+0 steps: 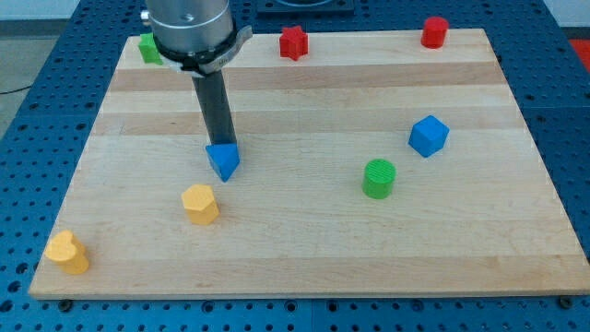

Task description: Move the blue triangle bottom left to the green circle

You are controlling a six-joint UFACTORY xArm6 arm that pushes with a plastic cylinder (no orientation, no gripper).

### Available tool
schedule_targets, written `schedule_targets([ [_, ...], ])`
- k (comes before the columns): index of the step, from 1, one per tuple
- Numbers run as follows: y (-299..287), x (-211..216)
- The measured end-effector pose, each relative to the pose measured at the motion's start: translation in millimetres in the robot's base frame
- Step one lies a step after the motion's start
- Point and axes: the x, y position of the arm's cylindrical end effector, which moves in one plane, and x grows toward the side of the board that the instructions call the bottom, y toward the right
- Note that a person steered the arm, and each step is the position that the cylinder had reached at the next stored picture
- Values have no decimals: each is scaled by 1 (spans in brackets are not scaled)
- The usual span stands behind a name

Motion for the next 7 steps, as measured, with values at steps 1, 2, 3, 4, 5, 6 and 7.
schedule_targets([
  [1, -10, 4],
  [2, -18, 16],
  [3, -8, 23],
  [4, 9, 41],
  [5, 15, 64],
  [6, 15, 86],
  [7, 16, 102],
])
